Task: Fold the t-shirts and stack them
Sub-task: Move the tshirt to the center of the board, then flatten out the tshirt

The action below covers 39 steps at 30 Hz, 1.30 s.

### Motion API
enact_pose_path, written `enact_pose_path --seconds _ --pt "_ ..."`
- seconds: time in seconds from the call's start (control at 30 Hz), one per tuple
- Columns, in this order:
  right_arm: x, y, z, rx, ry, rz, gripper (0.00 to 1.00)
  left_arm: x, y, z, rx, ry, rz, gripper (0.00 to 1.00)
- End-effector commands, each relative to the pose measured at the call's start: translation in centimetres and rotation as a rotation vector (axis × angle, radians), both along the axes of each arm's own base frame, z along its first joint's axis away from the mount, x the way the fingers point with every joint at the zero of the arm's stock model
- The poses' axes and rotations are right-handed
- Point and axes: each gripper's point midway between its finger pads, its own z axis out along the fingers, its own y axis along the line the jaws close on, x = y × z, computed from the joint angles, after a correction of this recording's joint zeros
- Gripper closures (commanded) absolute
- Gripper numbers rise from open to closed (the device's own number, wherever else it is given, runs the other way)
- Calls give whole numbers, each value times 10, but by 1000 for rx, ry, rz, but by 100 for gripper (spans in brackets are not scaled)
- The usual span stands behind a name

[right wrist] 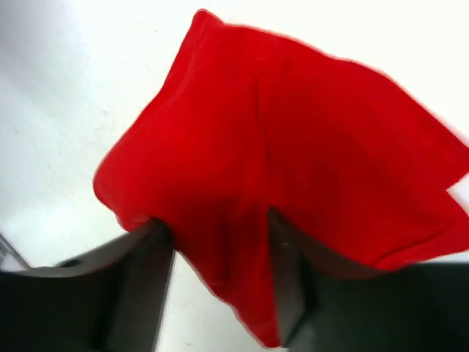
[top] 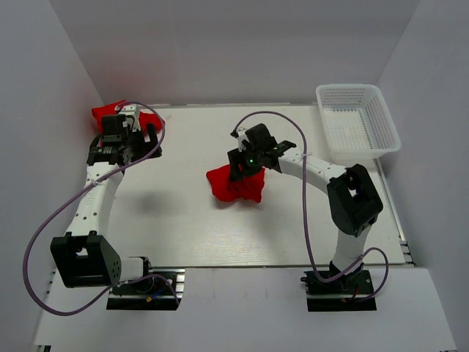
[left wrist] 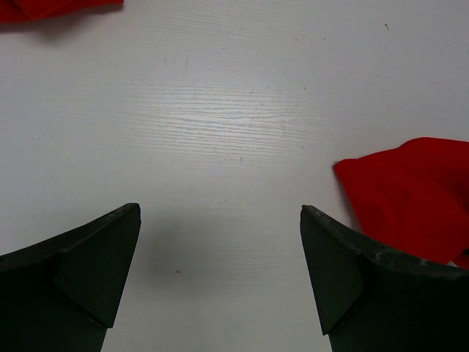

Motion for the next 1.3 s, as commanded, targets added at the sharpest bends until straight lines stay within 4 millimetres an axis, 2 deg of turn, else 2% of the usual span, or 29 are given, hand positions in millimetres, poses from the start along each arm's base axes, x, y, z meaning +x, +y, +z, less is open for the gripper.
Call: enact_pose_path --seconds 0.0,0.03,0.13,0.17,0.23,0.3,0.43,0.47,0.5,0.53,0.57,0.6,0.63,0.7,0.73,0.8,0.83,0.93,1.03,1.1,1.17,1.27 --pt "28 5 35 10 -115 -25 31 -3 0 3 7 -15 -17 0" --pt "33 2 39 7 -119 -56 18 -3 -2 4 -1 -15 -26 0" --pt "48 -16 41 -53 -173 -144 17 -4 -4 -3 -9 3 -35 0" --pt "51 -20 49 -50 -189 -161 15 -4 -6 -3 -16 3 -43 0" --pt "54 -30 48 -73 -183 -199 15 -5 -6 -7 -16 12 -43 0" --pt "56 -36 43 -61 -165 -225 15 -7 -6 -10 -17 21 -43 0" --pt "46 -47 10 -78 -54 -261 15 -9 -6 -12 -17 30 -43 0" --pt "45 -49 7 -74 -36 -280 15 -9 -6 -12 -17 30 -43 0" --pt "48 -51 14 -50 -46 -293 15 -9 -6 -12 -17 30 -43 0" --pt "40 -54 7 -46 -20 -290 15 -9 -8 -12 -23 30 -50 0" --pt "37 -51 11 -23 -18 -269 15 -9 -8 -13 -24 42 -50 0" --pt "36 -53 35 16 -61 -261 15 -9 -8 -13 -24 42 -50 0" --pt "24 -52 34 32 -45 -227 14 -11 -8 -14 -25 51 -49 0" --pt "21 -54 72 111 -141 -225 14 -11 -8 -15 -25 51 -49 0" --pt "12 -63 63 107 -117 -251 14 -9 -8 -13 -24 41 -50 0" --pt "7 -72 51 68 -86 -279 14 -8 -10 -16 -34 49 -60 0" --pt "5 -77 36 34 -55 -289 14 -8 -13 -15 -43 49 -70 0" --pt "1 -79 17 5 -1 -304 12 -7 -16 -13 -56 39 -87 0" --pt "9 -76 17 29 -21 -315 11 -6 -17 -15 -63 38 -81 0" --pt "14 -67 26 65 -51 -273 11 -6 -17 -17 -62 23 -81 0" --pt "18 -63 39 93 -79 -262 11 -9 -15 -7 -51 -19 -74 0" --pt "31 -60 75 148 -172 -276 11 -13 -13 -5 -43 -56 -68 0"
